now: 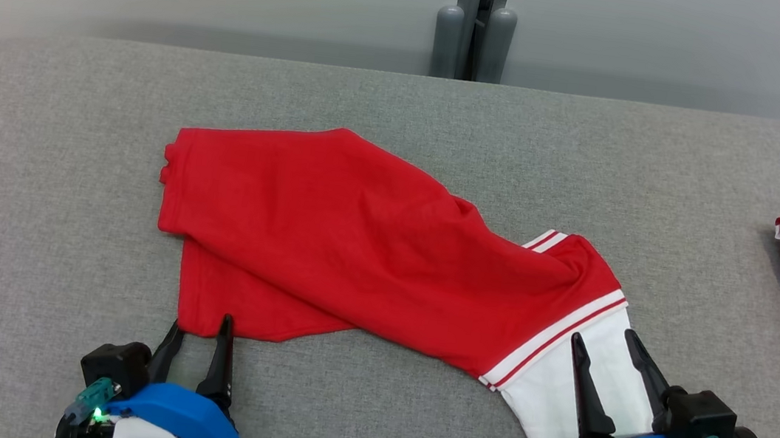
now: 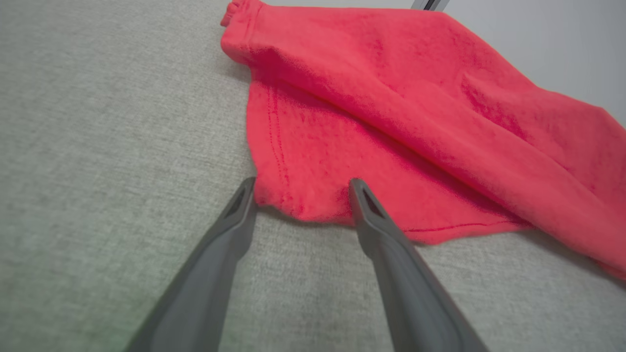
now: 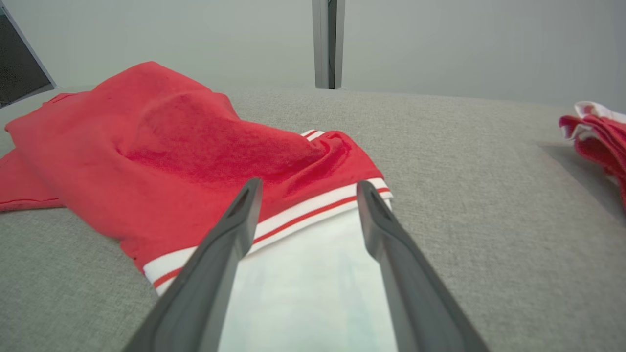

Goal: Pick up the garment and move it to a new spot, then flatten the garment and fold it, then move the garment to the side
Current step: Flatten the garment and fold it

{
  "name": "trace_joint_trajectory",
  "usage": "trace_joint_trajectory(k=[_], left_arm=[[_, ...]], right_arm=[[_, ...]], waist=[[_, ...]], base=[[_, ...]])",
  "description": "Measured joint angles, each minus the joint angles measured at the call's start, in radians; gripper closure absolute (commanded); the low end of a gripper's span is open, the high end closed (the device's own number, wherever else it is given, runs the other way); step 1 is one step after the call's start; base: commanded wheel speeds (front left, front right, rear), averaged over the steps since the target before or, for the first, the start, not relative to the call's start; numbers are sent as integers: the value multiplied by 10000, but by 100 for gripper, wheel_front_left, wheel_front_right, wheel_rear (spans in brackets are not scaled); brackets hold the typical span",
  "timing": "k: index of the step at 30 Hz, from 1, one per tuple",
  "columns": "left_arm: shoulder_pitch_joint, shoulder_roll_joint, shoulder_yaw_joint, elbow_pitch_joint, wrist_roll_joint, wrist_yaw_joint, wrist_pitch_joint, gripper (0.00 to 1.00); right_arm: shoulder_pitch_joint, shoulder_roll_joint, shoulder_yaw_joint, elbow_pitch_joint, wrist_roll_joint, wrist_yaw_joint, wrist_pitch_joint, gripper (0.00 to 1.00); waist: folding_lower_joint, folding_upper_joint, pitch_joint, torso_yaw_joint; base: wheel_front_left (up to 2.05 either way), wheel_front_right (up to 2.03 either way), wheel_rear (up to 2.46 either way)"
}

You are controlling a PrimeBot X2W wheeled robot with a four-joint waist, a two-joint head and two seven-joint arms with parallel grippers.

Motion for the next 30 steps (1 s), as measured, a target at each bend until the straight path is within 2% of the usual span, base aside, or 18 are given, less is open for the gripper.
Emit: trace_joint_trajectory(k=[1, 2, 3, 7, 18, 23, 27, 28, 29, 30], left_arm=[[-18, -2, -23, 23, -54, 0, 2, 0], [-58, 2, -54, 42, -92, 0, 2, 56], [-104, 13, -84, 35, -130, 0, 2, 100], [-221, 86, -90, -470, -75, 0, 2, 100], [637, 98, -654, -1377, 81, -38, 0, 100], [699, 242, -500, -1467, 203, -38, 2, 100], [832, 242, 46, -1546, 453, -38, 2, 100], [887, 234, 113, -1542, 568, -38, 0, 55], [929, 207, 176, -1505, 646, -38, 2, 0], [957, 167, 257, -1496, 688, -38, 2, 0]], right_arm=[[-1, 0, 4, 0, -12, 0, 0, 0], [-1, 0, 6, 0, -13, -2, 0, 0], [-1, 0, 8, 0, -17, 0, 0, 0], [12, -2, -105, 4, -21, 0, 0, 0], [373, 4, -184, 203, 291, -2, 0, 0], [370, 4, -54, 234, 353, -2, 0, 0], [381, 2, -58, 198, 385, 0, 0, 0], [412, 2, -58, 178, 395, -2, 0, 0], [461, 4, -50, 174, 397, -2, 0, 0], [496, 4, -44, 173, 403, -2, 0, 0]], waist=[[0, 0, 5, -10], [0, 0, 8, -17], [0, 0, 10, -24], [0, 0, -82, 90], [-1, 0, -924, 1113], [-1, 0, -1010, 1109], [-1, 0, -1053, 895], [-1, 0, -1057, 829], [-1, 0, -1062, 764], [-1, 0, -1061, 697]], base=[[0, 0, 0], [0, 0, 0], [0, 0, 0], [0, 0, 0], [0, 0, 0], [0, 0, 0], [0, 0, 0], [0, 0, 0], [0, 0, 0], [0, 0, 0]])
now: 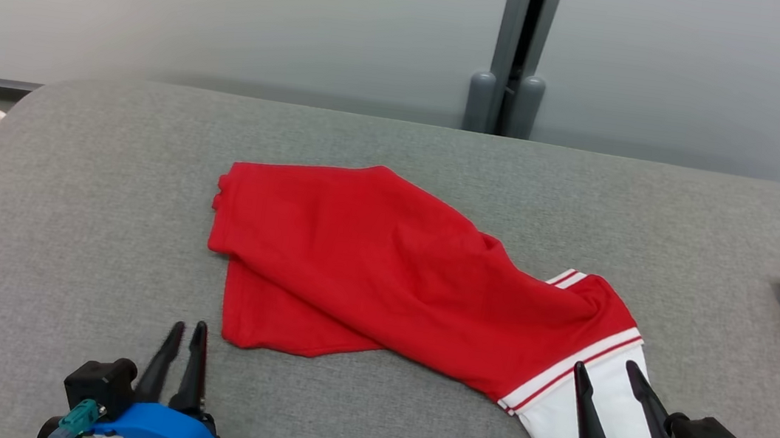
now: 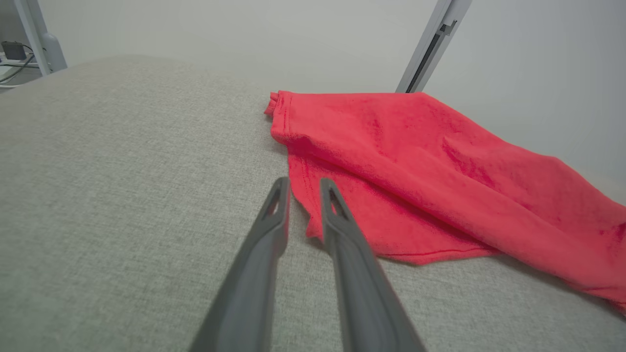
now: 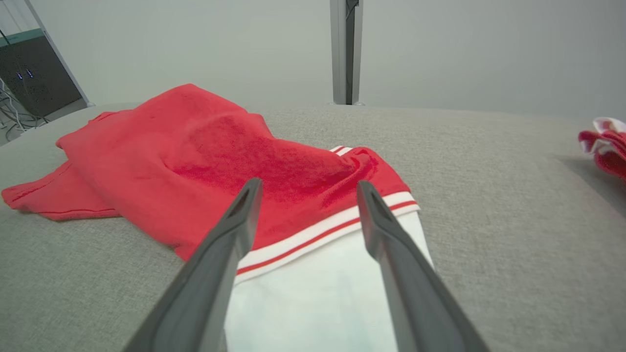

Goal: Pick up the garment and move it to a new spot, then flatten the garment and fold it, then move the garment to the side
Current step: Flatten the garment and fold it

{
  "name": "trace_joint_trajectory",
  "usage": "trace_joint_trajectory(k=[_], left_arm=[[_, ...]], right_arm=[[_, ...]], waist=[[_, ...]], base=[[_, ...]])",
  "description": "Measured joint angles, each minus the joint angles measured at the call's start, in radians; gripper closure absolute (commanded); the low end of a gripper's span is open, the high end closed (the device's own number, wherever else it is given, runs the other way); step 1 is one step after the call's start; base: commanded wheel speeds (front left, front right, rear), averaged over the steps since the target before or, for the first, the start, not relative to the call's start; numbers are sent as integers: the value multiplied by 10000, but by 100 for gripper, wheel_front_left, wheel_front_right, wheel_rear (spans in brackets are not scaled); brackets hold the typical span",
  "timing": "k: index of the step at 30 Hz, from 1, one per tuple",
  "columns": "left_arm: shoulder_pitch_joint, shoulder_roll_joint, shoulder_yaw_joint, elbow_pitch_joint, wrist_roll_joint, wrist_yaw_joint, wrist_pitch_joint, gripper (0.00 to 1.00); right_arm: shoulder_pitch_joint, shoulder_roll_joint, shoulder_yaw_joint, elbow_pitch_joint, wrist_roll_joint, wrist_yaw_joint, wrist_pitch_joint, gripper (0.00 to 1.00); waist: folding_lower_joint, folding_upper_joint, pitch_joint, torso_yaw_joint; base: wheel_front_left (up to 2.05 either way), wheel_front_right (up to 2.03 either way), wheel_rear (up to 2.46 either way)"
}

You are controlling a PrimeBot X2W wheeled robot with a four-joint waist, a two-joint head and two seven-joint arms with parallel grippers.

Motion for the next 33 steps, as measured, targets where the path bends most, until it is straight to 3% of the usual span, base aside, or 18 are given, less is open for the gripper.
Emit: trace_joint_trajectory(k=[9, 21, 22, 23, 33], left_arm=[[-394, -128, 307, 491, 372, 0, -2, 0], [-1348, -151, 752, 2151, 495, 58, -17, 0], [-1402, -151, 752, 2203, 497, 58, -19, 57], [-1442, -151, 752, 2226, 504, 58, -17, 100], [-868, -174, 631, 836, 522, 40, 0, 100]], right_arm=[[-77, -2, -56, -111, -94, 0, 0, 0], [-419, -2, -105, -134, -244, 0, 0, 0], [-420, -2, -123, -134, -251, 0, 0, 0], [-421, -2, -132, -128, -257, 2, 0, 0], [-263, -2, -171, 88, -226, 2, 2, 0]], waist=[[0, 0, 485, -594], [3, 0, 1206, -1071], [2, 0, 1219, -1072], [2, 0, 1227, -1068], [2, 0, 338, -493]], base=[[0, 0, 0], [0, 0, 0], [0, 0, 0], [0, 0, 0], [0, 0, 0]])
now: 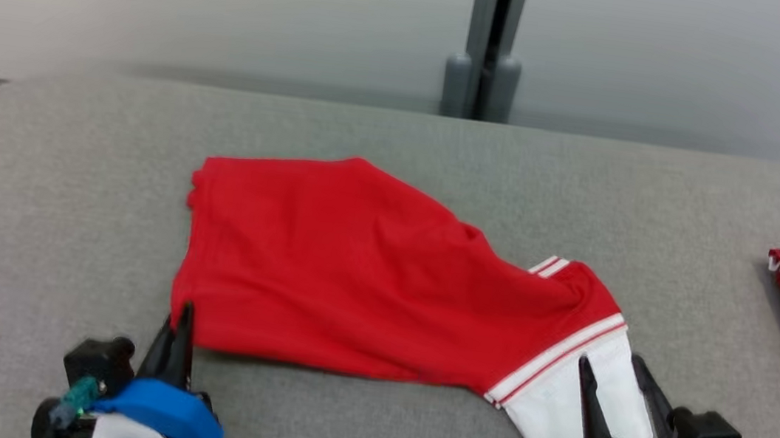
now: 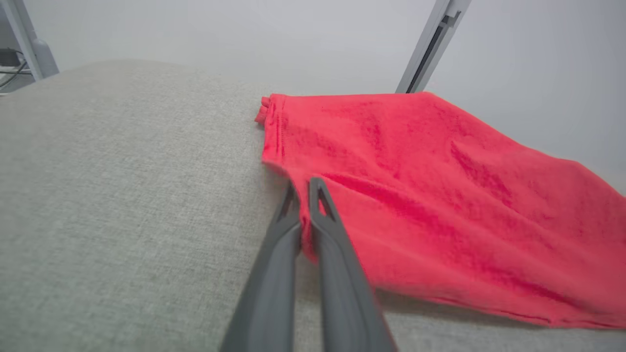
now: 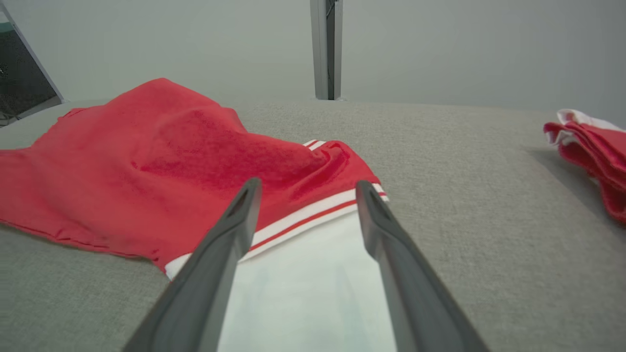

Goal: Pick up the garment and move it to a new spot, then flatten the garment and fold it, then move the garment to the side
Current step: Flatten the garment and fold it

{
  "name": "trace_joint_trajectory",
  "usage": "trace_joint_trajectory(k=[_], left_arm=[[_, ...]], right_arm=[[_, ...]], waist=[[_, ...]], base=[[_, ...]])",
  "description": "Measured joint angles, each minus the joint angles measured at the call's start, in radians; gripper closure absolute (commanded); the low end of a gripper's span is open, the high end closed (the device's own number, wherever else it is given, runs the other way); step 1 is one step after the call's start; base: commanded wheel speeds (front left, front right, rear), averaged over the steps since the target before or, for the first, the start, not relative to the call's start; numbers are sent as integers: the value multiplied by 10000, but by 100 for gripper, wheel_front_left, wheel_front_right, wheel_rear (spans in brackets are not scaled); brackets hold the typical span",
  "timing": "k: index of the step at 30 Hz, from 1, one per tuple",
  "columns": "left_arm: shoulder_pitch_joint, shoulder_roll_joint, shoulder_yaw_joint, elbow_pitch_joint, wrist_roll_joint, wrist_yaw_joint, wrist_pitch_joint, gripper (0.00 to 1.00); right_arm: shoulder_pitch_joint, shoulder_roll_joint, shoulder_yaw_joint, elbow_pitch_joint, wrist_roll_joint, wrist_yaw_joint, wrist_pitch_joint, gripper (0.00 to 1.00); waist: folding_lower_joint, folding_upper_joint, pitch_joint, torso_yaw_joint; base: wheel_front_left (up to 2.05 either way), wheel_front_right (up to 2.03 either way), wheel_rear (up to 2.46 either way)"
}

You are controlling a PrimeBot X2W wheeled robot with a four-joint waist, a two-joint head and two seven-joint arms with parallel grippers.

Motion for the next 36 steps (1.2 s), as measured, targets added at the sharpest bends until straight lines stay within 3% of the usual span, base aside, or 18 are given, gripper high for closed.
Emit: trace_joint_trajectory(k=[7, 15, 16, 17, 18, 24, 36], left_arm=[[1292, -13, -711, -765, 77, -2, -2, 100], [1807, -13, -472, -546, 127, 130, 0, 100], [1733, -8, -408, -495, 192, 192, 0, 84], [1601, -12, -307, -449, 228, 253, 0, 35], [1453, -4, -178, -401, 261, 337, 0, 0], [1103, 123, 458, 21, 662, 1089, 0, 0], [2173, 33, 487, -782, 1323, 1012, 0, 0]], right_arm=[[572, 2, -81, 155, 107, -2, -2, 0], [662, 2, 13, 132, 173, -2, -2, 0], [627, 6, 40, 109, 169, -2, -2, 0], [608, 4, 31, 81, 159, 0, -2, 0], [602, 4, 17, 69, 130, -2, -2, 0], [597, 2, -119, -29, -17, -2, -2, 0], [899, 0, -186, -311, -274, -2, -2, 0]], waist=[[-3, 0, -880, 584], [-1, 0, -833, 677], [-2, 0, -801, 632], [-2, 0, -776, 583], [-1, 0, -761, 533], [0, 0, -815, 146], [0, 0, -1081, -170]], base=[[0, 0, 0], [0, 0, 0], [0, 0, 0], [0, 0, 0], [0, 0, 0], [0, 0, 0], [0, 0, 0]])
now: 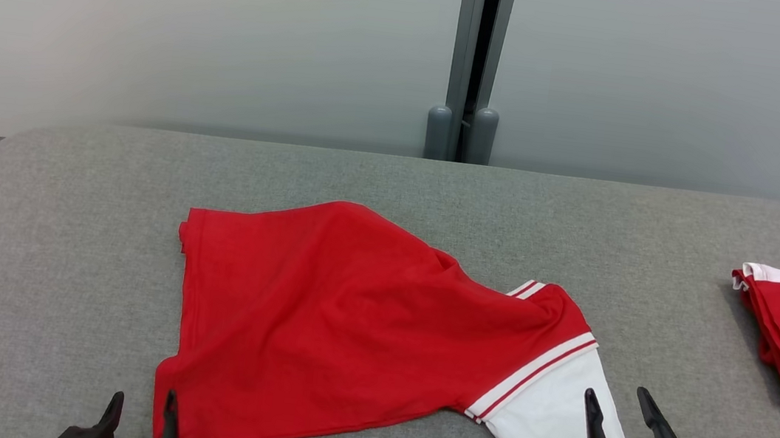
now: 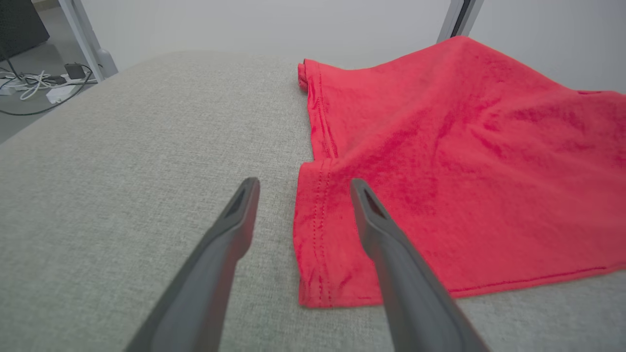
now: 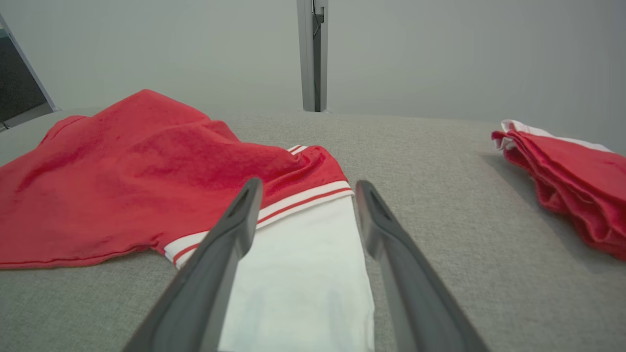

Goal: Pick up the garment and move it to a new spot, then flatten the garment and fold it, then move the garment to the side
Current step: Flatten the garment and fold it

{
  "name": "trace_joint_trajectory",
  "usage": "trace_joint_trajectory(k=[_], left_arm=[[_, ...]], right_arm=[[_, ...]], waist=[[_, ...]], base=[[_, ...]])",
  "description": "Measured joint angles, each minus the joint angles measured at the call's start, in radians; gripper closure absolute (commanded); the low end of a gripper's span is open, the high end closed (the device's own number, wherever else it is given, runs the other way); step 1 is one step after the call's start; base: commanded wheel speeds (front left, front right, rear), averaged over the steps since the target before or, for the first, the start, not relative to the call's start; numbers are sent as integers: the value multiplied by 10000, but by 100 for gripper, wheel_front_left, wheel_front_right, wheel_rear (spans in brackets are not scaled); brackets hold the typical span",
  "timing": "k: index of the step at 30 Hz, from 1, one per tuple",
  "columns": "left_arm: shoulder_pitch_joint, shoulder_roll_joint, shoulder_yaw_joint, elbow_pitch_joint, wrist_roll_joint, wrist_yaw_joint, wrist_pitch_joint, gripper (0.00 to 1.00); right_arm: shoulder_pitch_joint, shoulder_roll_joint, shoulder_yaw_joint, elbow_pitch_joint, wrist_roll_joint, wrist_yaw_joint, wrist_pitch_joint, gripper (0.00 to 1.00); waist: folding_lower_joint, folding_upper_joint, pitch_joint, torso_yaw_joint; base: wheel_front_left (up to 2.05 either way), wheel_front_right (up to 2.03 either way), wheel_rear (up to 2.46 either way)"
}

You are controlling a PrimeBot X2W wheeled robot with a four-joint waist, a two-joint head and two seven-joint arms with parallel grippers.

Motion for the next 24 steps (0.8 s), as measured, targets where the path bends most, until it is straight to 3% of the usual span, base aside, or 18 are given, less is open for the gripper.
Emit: trace_joint_trajectory(k=[10, 24], left_arm=[[70, -33, -180, 88, -105, -163, -2, 0], [-793, -29, -629, 2117, -1160, -506, -65, 0]], right_arm=[[-4, 0, -56, 38, -232, 0, 0, 0], [-125, 0, -709, 1469, -1444, 2, 0, 0]], waist=[[0, 0, 120, 123], [0, 0, 707, 52]], base=[[0, 0, 0], [0, 0, 0]])
